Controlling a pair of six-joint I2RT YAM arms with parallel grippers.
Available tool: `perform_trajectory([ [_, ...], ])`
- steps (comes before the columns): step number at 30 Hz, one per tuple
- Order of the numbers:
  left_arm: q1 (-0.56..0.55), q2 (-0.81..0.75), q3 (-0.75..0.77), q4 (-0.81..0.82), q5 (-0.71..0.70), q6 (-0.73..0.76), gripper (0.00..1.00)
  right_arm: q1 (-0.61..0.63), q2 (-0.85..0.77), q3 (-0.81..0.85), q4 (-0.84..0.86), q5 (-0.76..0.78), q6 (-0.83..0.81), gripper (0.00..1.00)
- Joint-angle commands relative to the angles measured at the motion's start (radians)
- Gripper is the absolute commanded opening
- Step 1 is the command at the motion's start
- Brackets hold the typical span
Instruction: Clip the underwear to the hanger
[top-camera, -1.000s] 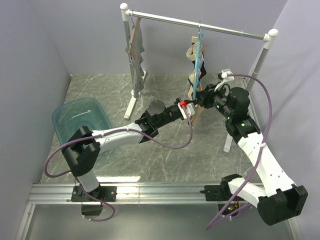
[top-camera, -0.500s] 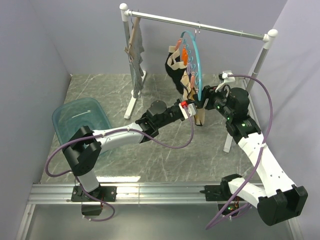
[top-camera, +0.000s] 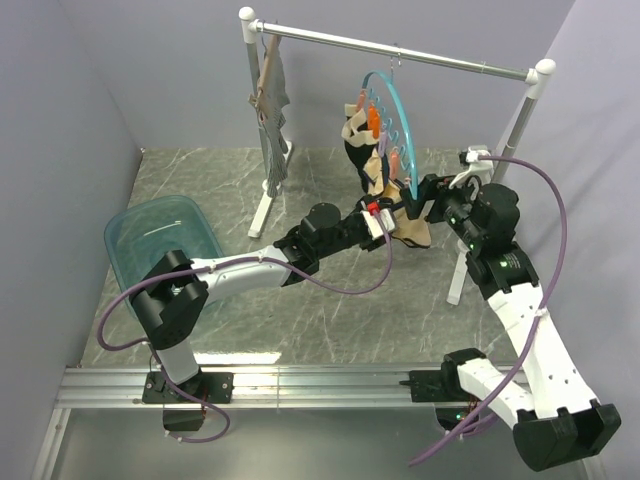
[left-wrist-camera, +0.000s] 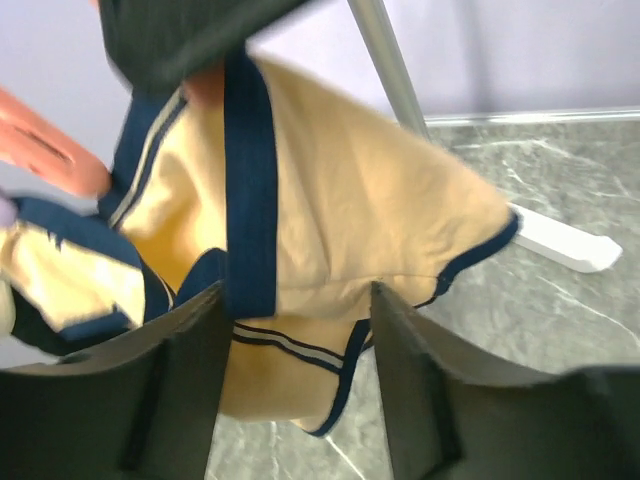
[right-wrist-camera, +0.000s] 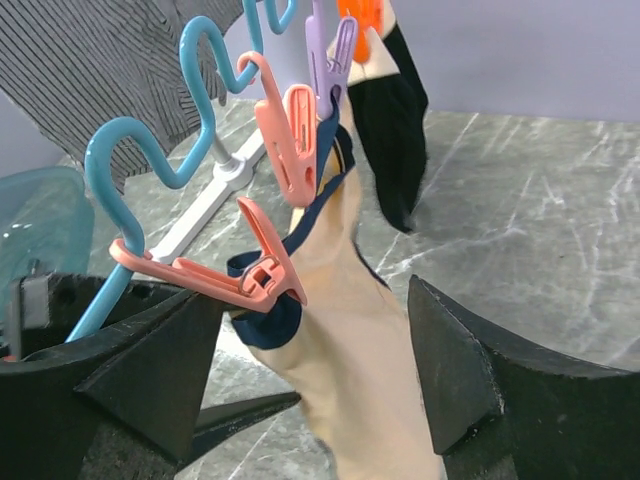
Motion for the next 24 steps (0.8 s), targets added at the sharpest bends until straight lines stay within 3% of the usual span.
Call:
perform_trajectory([
  [1,-0.002,-0.033,0.001,-0.028,0.014,-0.051,0.62,-0.022,-0.039,0.025,-0.007,-0.004,-0.024,0.81],
  [6,-0.002,-0.076,-0.008,-0.1,0.015,-0.11,0.87,-0.056,-0.073,0.008,-0.03,-0.038,-0.038,0.82],
  [10,-0.002,-0.145,-0.02,-0.196,0.011,-0.16,0.93,-0.085,-0.105,0.0,-0.049,-0.078,-0.056,0.83],
  [11,-0.002,-0.16,-0.025,-0.213,0.013,-0.186,0.99,-0.098,-0.111,-0.003,-0.056,-0.086,-0.061,0.83],
  [19,0.029,-0.33,-0.039,-0.44,0.03,-0.465,0.99,-0.138,-0.191,-0.015,-0.113,-0.239,-0.121,0.86],
  [24,0.096,-0.386,0.03,-0.693,-0.019,-0.651,0.99,-0.139,-0.217,0.003,-0.191,-0.299,-0.128,0.89],
])
